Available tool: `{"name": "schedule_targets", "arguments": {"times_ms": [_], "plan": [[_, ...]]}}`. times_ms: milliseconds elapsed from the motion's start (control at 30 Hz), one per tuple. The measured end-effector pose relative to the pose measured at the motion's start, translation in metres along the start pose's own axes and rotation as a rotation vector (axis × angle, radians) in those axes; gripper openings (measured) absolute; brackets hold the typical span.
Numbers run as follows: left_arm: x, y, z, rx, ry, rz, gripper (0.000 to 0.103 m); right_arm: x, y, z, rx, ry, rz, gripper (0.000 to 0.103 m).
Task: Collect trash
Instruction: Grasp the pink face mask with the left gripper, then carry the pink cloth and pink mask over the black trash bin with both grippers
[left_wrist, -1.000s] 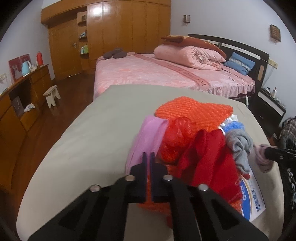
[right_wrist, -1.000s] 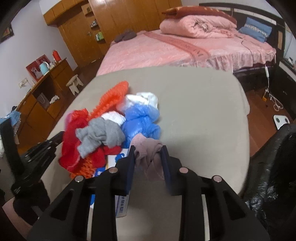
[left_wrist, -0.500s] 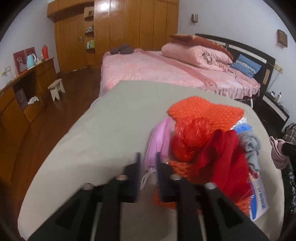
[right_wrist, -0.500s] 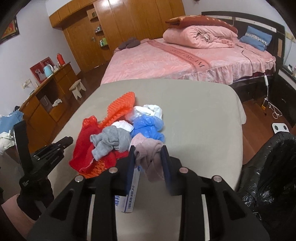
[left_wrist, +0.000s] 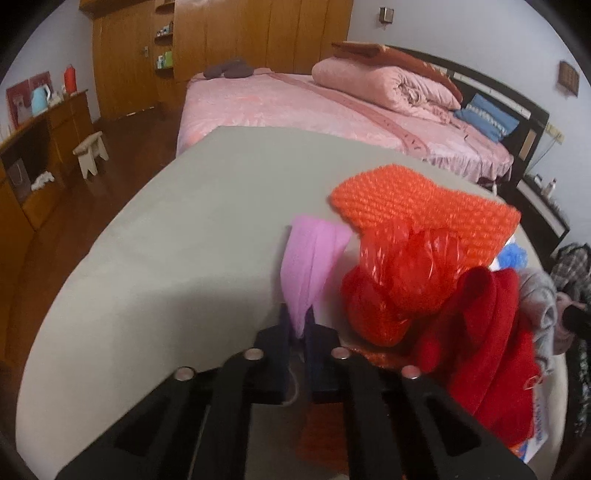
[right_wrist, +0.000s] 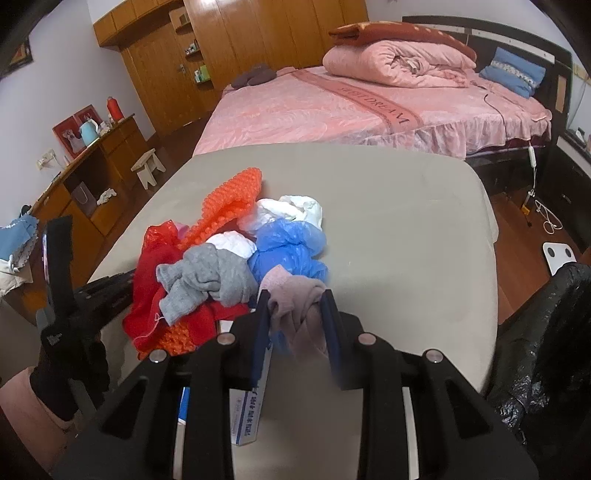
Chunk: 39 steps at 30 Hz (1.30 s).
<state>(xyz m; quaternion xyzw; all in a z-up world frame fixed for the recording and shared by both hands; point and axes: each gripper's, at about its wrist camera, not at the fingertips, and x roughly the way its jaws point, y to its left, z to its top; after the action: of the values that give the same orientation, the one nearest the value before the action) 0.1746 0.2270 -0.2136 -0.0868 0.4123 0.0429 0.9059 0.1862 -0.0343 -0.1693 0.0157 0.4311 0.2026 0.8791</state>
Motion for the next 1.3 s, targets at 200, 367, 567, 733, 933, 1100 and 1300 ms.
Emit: {"name": "schedule_targets", "arguments": {"times_ms": [200,367,567,733,933,1100,1300], "plan": [[-0.035,0.011,0.004,-0.027,-0.069,0.02,0.004,-0.014,0.002,0.007,-0.004,-0.031,0.012,0.027],[-0.081,0.002,0.013,0.001,-0.14,0.038,0.004,-0.04,0.003,0.01,-0.003,-0.08,0.026,0.027],[-0.126,-0.032,0.021,0.031,-0.188,-0.029,0.004,-0.084,0.002,0.012,-0.007,-0.151,0.035,0.027],[-0.148,-0.081,0.024,0.089,-0.212,-0.124,0.004,-0.127,-0.014,0.003,0.018,-0.213,0.034,0.027],[-0.153,-0.15,0.011,0.176,-0.182,-0.251,0.004,-0.172,-0.05,-0.022,0.074,-0.255,-0.057,0.027],[-0.153,-0.212,-0.004,0.264,-0.157,-0.367,0.004,-0.199,-0.093,-0.049,0.134,-0.264,-0.166,0.027],[-0.15,-0.282,-0.02,0.362,-0.132,-0.478,0.004,-0.22,-0.142,-0.082,0.223,-0.268,-0.275,0.027]]}}
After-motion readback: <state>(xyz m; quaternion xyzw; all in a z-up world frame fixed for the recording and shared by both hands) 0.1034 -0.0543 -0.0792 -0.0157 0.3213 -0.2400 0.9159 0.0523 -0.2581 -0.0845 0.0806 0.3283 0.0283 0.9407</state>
